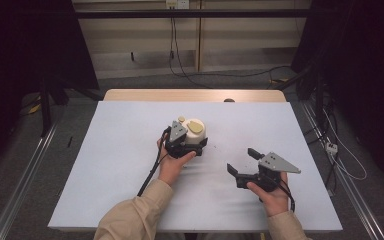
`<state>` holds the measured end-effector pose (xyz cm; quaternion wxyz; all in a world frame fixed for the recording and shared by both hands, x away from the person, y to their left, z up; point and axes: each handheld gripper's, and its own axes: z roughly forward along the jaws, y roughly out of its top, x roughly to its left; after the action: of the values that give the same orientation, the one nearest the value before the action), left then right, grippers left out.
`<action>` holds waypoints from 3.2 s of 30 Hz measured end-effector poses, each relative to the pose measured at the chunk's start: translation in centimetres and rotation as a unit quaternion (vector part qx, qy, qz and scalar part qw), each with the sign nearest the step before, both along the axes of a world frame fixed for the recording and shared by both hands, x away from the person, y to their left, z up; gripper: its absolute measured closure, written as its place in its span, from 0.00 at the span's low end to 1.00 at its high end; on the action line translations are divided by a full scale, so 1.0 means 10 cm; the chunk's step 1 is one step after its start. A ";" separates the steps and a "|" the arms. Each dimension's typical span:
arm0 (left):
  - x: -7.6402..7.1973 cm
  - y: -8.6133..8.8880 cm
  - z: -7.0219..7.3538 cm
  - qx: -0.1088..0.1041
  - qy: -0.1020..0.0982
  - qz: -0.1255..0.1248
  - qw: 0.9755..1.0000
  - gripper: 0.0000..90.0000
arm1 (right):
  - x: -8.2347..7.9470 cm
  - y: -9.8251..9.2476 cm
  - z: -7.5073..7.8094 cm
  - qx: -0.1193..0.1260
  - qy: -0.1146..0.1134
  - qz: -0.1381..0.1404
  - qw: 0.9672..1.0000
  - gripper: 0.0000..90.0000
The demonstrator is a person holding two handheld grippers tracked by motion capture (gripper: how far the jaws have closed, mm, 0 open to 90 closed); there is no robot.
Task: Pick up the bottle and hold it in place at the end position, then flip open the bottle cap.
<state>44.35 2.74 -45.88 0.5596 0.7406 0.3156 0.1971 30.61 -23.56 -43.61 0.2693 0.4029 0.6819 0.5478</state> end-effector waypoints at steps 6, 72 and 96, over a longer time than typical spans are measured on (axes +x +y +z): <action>0.00 0.00 0.00 0.001 0.001 0.000 1.000 0.06 | 0.07 0.05 0.06 0.010 0.003 -0.001 1.000 0.11; -0.01 0.00 -0.01 0.001 -0.001 0.004 1.000 0.06 | 0.74 0.53 0.33 0.021 0.062 0.050 0.997 0.99; -0.02 0.00 -0.01 0.002 0.000 0.006 1.000 0.06 | 0.80 0.68 0.38 -0.010 0.069 0.067 0.995 1.00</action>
<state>44.20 2.74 -45.94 0.5571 0.7398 0.3194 0.2008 38.64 -16.79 -39.84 0.1885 0.3907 0.7299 0.5283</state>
